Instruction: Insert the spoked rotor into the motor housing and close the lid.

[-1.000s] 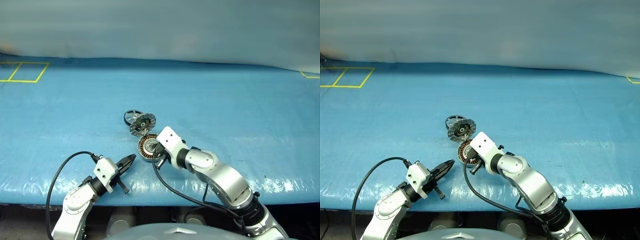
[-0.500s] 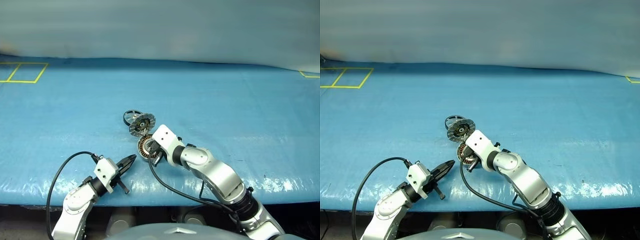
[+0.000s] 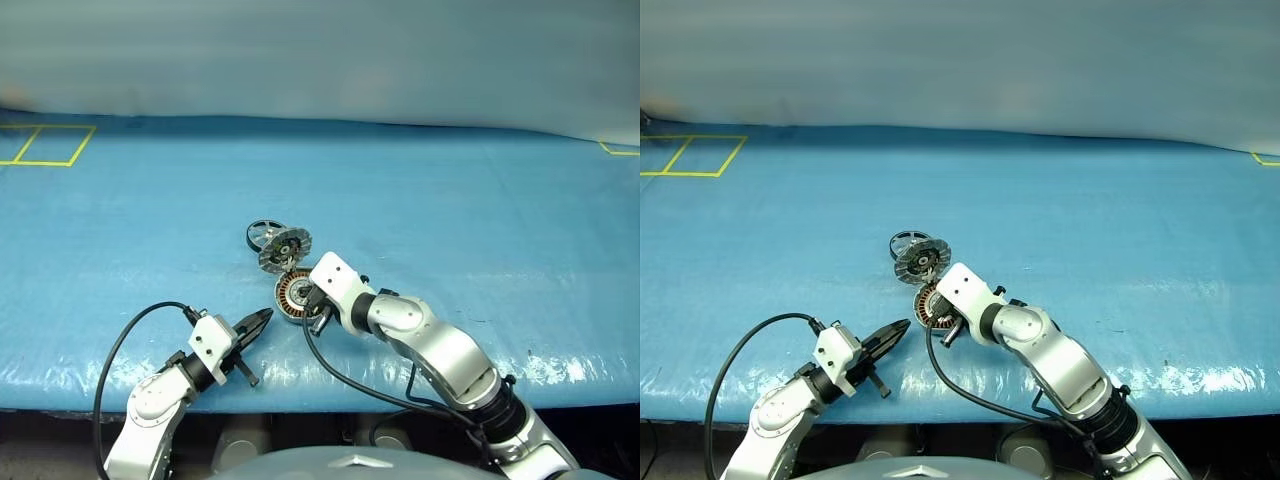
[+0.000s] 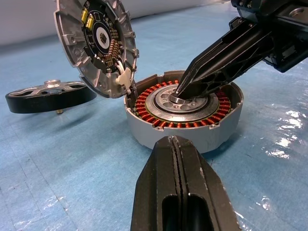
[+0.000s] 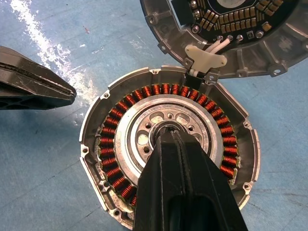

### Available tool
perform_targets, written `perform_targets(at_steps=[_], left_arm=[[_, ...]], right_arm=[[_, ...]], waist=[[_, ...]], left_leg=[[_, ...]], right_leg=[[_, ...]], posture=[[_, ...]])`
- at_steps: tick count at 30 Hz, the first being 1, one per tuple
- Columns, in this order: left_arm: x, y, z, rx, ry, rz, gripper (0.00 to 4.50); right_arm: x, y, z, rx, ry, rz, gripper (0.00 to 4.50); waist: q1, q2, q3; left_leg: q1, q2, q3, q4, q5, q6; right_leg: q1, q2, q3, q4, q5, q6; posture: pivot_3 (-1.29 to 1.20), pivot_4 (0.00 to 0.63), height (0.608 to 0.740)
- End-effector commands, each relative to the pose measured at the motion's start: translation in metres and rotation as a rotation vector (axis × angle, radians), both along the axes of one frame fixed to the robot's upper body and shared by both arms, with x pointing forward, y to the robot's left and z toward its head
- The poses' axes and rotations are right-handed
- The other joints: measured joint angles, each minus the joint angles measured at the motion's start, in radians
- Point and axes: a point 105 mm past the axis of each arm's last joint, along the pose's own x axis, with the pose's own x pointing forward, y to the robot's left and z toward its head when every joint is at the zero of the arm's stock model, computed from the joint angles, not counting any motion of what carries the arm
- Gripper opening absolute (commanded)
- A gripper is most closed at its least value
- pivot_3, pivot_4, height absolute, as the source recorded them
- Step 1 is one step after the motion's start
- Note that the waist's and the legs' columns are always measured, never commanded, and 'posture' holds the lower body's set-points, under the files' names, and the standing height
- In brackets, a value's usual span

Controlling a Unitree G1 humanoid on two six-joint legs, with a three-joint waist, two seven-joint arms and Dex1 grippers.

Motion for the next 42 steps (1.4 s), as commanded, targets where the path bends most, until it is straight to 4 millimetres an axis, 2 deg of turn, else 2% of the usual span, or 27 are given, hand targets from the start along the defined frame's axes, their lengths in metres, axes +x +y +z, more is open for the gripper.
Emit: perform_targets(at_steps=[1,11,31,36,42], left_arm=[[0.0,-0.001,0.003,-0.001,-0.021,-0.004,0.0],[-0.001,-0.002,0.002,-0.004,-0.015,0.001,0.0],[-0.001,-0.003,0.002,-0.001,-0.011,0.005,0.0],[0.0,-0.001,0.002,-0.001,-0.009,0.01,0.0],[0.0,-0.001,0.002,-0.001,-0.009,0.004,0.0]], right_arm=[[-0.003,0.002,0.004,0.006,-0.004,0.019,0.01],[-0.003,0.008,0.019,0.039,-0.039,0.047,0.01],[-0.001,0.02,0.008,0.048,-0.014,0.06,0.01],[0.002,0.016,0.018,0.076,-0.036,0.046,0.01],[0.007,0.01,0.013,0.058,-0.037,0.016,0.01]], waist=[[0.0,0.0,0.0],[0.0,0.0,0.0],[0.0,0.0,0.0],[0.0,0.0,0.0],[0.0,0.0,0.0]], left_leg=[[0.0,0.0,0.0,0.0,0.0,0.0],[0.0,0.0,0.0,0.0,0.0,0.0],[0.0,0.0,0.0,-0.001,0.0,0.0],[0.0,0.0,0.0,-0.001,0.0,0.0],[0.0,0.0,0.0,-0.001,0.0,0.0]], right_leg=[[0.0,0.0,0.0,0.0,0.0,0.0],[0.0,0.0,0.0,0.0,0.0,0.0],[-0.001,0.0,0.0,0.0,0.0,0.0],[-0.001,0.0,0.0,0.0,0.0,0.0],[-0.001,0.0,0.0,0.0,0.0,0.0]], posture=[[0.0,0.15,0.74],[0.0,0.15,0.74],[0.0,0.15,0.74],[0.0,0.15,0.74],[0.0,0.15,0.74]])
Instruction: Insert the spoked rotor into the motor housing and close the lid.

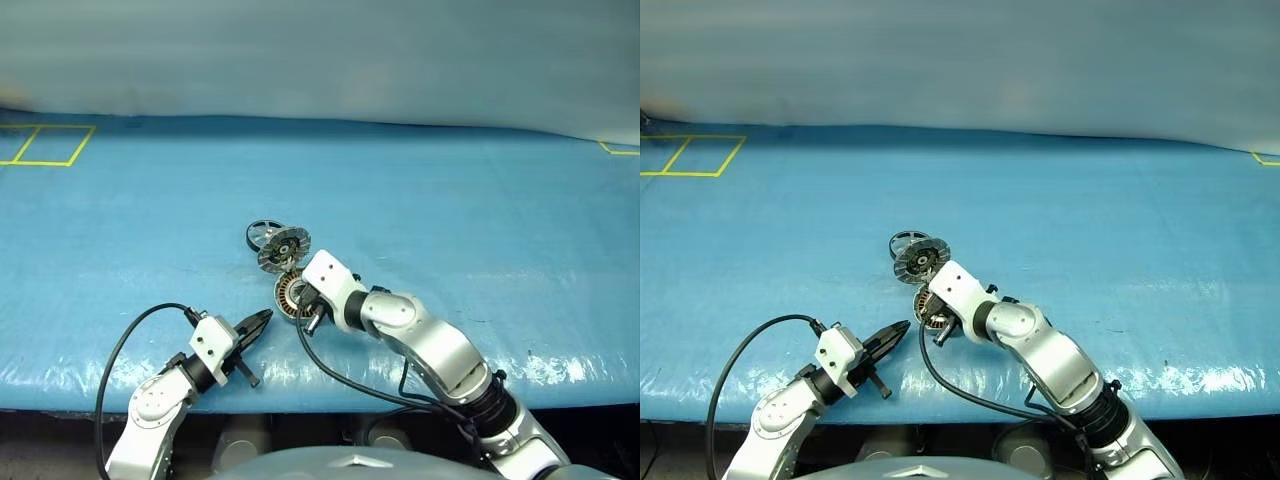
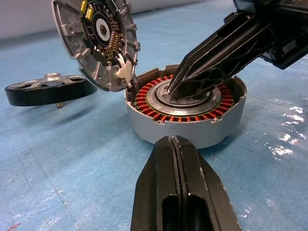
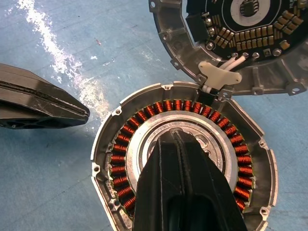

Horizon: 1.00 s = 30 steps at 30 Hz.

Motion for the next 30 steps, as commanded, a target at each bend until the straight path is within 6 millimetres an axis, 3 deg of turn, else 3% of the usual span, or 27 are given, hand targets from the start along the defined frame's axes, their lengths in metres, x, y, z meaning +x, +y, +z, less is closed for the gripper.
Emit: perform_targets(at_steps=[1,14,19,27,30], left_arm=[[0.0,-0.001,0.005,-0.007,-0.018,-0.013,0.0],[0.0,0.001,0.005,0.001,-0.006,-0.011,0.0],[0.009,0.03,0.017,0.004,0.024,0.143,0.0],[0.005,0.061,0.019,0.018,0.283,0.099,0.0],[0.014,0.074,0.032,0.061,0.291,0.095,0.0]], right_arm=[[0.004,-0.001,0.009,0.023,-0.043,-0.011,0.01],[0.002,-0.007,0.002,0.0,-0.033,-0.015,0.01],[-0.013,-0.01,0.029,0.145,-0.04,0.071,0.01],[-0.027,-0.032,0.024,0.164,-0.021,0.101,0.01],[-0.038,-0.04,0.025,0.225,-0.024,0.128,0.01]], waist=[[0.0,0.0,0.0],[0.0,0.0,0.0],[0.0,0.0,0.001],[0.0,-0.001,0.003],[0.003,-0.002,0.005]], left_leg=[[0.0,0.0,0.0,0.0,0.0,0.0],[0.0,0.0,0.0,0.0,0.0,0.0],[-0.001,0.001,0.0,-0.001,0.0,0.0],[0.0,0.001,-0.001,-0.001,0.0,0.0],[-0.001,0.001,-0.001,-0.001,0.0,0.0]], right_leg=[[0.0,0.0,0.0,0.0,0.0,0.0],[0.0,0.0,0.0,0.0,0.0,0.0],[-0.001,0.0,0.0,0.0,0.0,0.0],[-0.001,0.0,-0.002,0.0,-0.001,-0.001],[-0.001,-0.001,-0.002,0.0,-0.001,-0.001]], posture=[[0.0,0.15,0.74],[0.0,0.15,0.74],[0.0,0.15,0.74],[0.0,0.15,0.74],[0.0,0.15,0.74]])
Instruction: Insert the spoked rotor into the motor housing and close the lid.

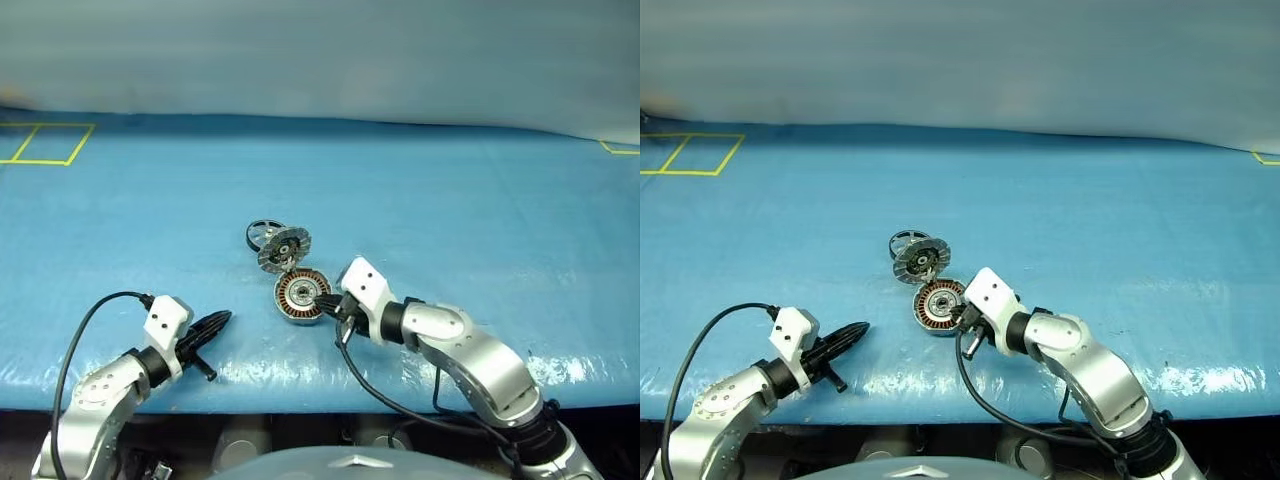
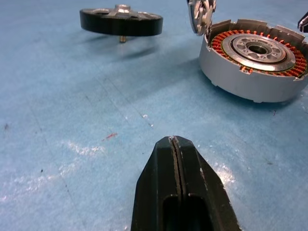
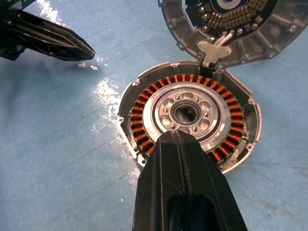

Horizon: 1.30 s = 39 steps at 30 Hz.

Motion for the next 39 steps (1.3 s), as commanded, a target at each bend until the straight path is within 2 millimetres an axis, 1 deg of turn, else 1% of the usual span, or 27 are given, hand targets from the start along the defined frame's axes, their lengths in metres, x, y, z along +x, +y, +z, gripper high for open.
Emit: perform_targets(at_steps=[1,4,7,9,11,15,20,24,27,32,33,35,39], left_arm=[[0.016,0.012,0.029,0.037,-0.059,-0.016,0.0],[0.032,0.018,0.046,0.058,-0.076,-0.053,0.0],[0.045,0.016,0.065,0.055,-0.11,-0.155,0.0],[0.056,0.015,0.076,0.04,-0.136,-0.198,0.0],[0.065,0.017,0.08,0.047,-0.153,-0.22,0.0],[0.097,0.02,0.086,0.099,-0.193,-0.252,0.0],[0.129,0.021,0.094,0.123,-0.18,-0.276,0.0],[0.141,0.013,0.096,0.136,-0.133,-0.361,0.0],[0.149,0.004,0.099,0.148,-0.099,-0.419,0.62],[0.162,-0.003,0.1,0.216,-0.115,-0.466,2.3],[0.163,-0.005,0.099,0.231,-0.118,-0.477,2.56],[0.165,-0.009,0.098,0.251,-0.113,-0.505,2.56],[0.17,-0.018,0.098,0.272,-0.112,-0.545,2.56]], right_arm=[[-0.011,-0.004,0.018,0.107,-0.071,0.039,0.01],[-0.012,-0.014,0.014,0.155,-0.081,-0.019,0.01],[-0.01,-0.026,0.008,0.179,-0.142,-0.094,0.01],[-0.01,-0.03,0.006,0.22,-0.143,-0.134,0.01],[-0.01,-0.032,0.004,0.246,-0.143,-0.157,0.01],[-0.006,-0.038,-0.006,0.253,-0.121,-0.235,0.01],[-0.005,-0.039,-0.008,0.265,-0.114,-0.281,0.01],[-0.004,-0.038,-0.008,0.266,-0.115,-0.297,0.01],[-0.005,-0.037,-0.009,0.265,-0.117,-0.313,0.0],[-0.007,-0.036,-0.011,0.262,-0.117,-0.331,0.0],[-0.007,-0.037,-0.01,0.264,-0.117,-0.336,0.0],[-0.007,-0.037,-0.01,0.267,-0.117,-0.346,0.0],[-0.007,-0.037,-0.01,0.267,-0.118,-0.355,0.0]], waist=[[0.002,-0.001,0.002],[0.008,-0.003,0.004],[0.008,-0.003,0.004],[0.008,-0.003,0.004],[0.004,-0.003,0.004],[0.007,-0.004,0.005],[0.008,-0.005,0.005],[0.006,-0.005,0.005],[0.006,-0.006,0.005],[0.002,-0.006,0.005],[0.002,-0.006,0.005],[0.002,-0.006,0.005],[0.004,-0.006,0.006]], left_leg=[[0.0,0.0,0.0,0.0,0.0,0.0],[0.001,0.0,0.0,0.001,0.0,0.0],[0.001,0.0,0.0,0.001,0.0,0.0],[0.001,0.0,0.001,0.001,0.0,0.0],[0.001,-0.001,0.002,0.001,0.0,0.0],[0.001,-0.001,0.002,0.0,0.0,-0.001],[0.001,-0.002,0.003,0.0,0.0,-0.001],[0.001,-0.002,0.003,0.001,0.0,0.0],[0.001,-0.002,0.002,0.001,0.0,0.0],[0.001,-0.002,0.003,0.002,0.0,0.0],[0.001,-0.002,0.003,0.002,0.0,0.0],[0.001,-0.002,0.002,0.002,0.0,0.0],[0.0,-0.002,0.002,0.003,0.0,0.0]], right_leg=[[0.0,0.0,0.0,0.0,0.0,0.0],[0.0,0.001,-0.001,0.0,0.0,0.0],[0.0,0.0,-0.001,0.0,0.0,0.0],[0.001,0.0,0.0,0.0,0.0,0.0],[0.001,0.0,0.0,0.0,0.0,0.0],[0.001,0.003,0.0,0.001,0.0,0.0],[0.001,0.003,0.0,0.001,0.001,0.0],[0.001,0.003,0.001,0.001,0.001,0.002],[0.001,0.004,0.0,0.002,0.002,0.002],[0.002,0.004,0.001,0.002,0.002,0.002],[0.002,0.004,0.001,0.002,0.002,0.003],[0.002,0.004,0.001,0.002,0.004,0.006],[0.002,0.004,0.001,0.003,0.004,0.006]], posture=[[0.0,0.15,0.74],[0.0,0.15,0.74],[0.0,0.15,0.74],[0.0,0.15,0.74],[0.0,0.15,0.74],[0.0,0.15,0.74],[0.0,0.15,0.74],[0.0,0.15,0.74],[0.0,0.15,0.74],[0.0,0.15,0.74],[0.0,0.15,0.74],[0.0,0.15,0.74],[0.0,0.15,0.74]])
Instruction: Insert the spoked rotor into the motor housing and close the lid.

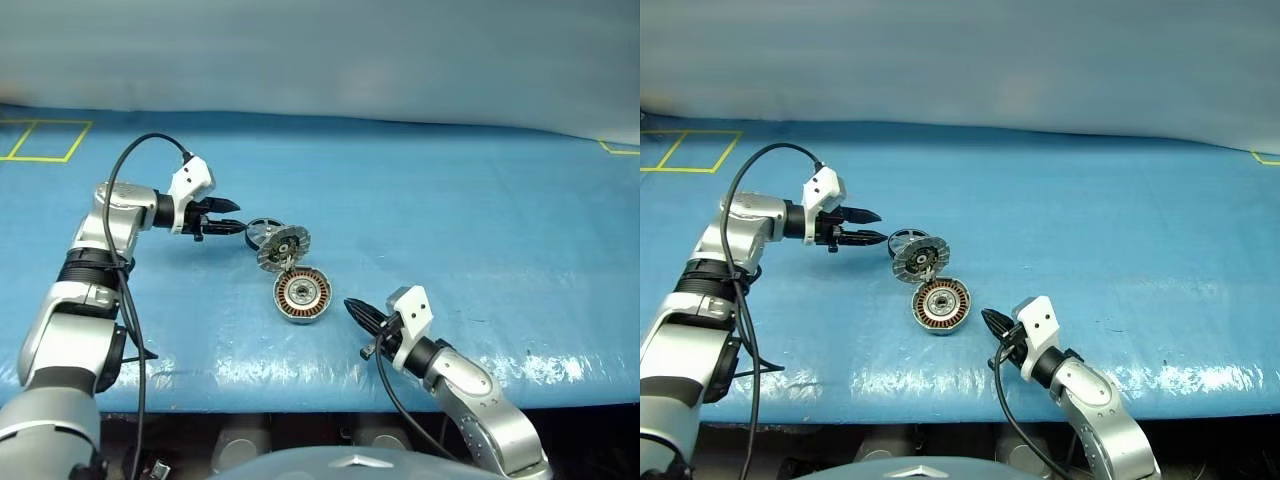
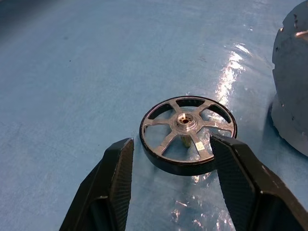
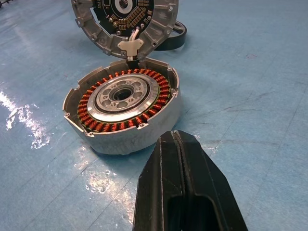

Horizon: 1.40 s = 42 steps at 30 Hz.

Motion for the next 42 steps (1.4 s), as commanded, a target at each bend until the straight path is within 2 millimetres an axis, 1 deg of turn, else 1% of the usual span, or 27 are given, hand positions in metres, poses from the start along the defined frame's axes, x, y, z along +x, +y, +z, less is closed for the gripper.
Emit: perform_targets(at_steps=[1,6,14,23,33,42], left_arm=[[0.006,-0.007,0.012,0.037,-0.043,-0.051,2.56],[0.014,-0.02,0.01,0.08,-0.068,-0.09,2.56],[0.017,-0.03,0.002,0.119,-0.066,-0.129,2.56],[0.013,-0.024,-0.018,0.217,-0.039,-0.166,2.56],[0.01,-0.023,-0.022,0.237,-0.037,-0.183,2.56],[0.004,-0.013,-0.035,0.301,0.012,-0.192,2.56]], right_arm=[[0.001,0.001,0.014,0.013,-0.064,-0.006,0.0],[0.001,0.001,0.013,0.009,-0.065,-0.018,0.0],[0.001,0.001,0.013,0.003,-0.067,-0.032,0.0],[0.001,0.0,0.014,-0.002,-0.066,-0.047,0.0],[0.0,0.0,0.013,-0.002,-0.06,-0.048,0.0],[0.002,0.001,0.013,-0.001,-0.061,-0.052,0.0]], waist=[[0.001,0.0,0.0],[0.001,0.0,0.0],[-0.002,0.0,0.0],[-0.003,0.0,0.0],[-0.003,0.0,0.0],[-0.004,0.0,0.0]], left_leg=[[0.0,0.0,0.0,0.001,0.0,0.0],[0.0,0.0,0.0,0.002,0.0,0.0],[0.0,-0.001,0.0,0.004,0.0,0.0],[0.0,-0.001,0.0,0.005,0.0,0.001],[0.0,-0.001,0.0,0.005,0.0,0.001],[0.0,-0.001,0.0,0.006,0.0,0.001]], right_leg=[[0.0,0.0,0.0,0.0,0.0,0.0],[0.001,0.0,0.0,0.001,0.0,0.001],[0.001,0.0,0.001,0.001,0.002,0.004],[0.001,0.0,0.001,0.002,0.003,0.005],[0.002,0.0,0.001,0.003,0.003,0.005],[0.002,0.0,0.001,0.004,0.003,0.005]], posture=[[0.0,0.15,0.74],[0.0,0.15,0.74],[0.0,0.15,0.74],[0.0,0.15,0.74],[0.0,0.15,0.74],[0.0,0.15,0.74]])
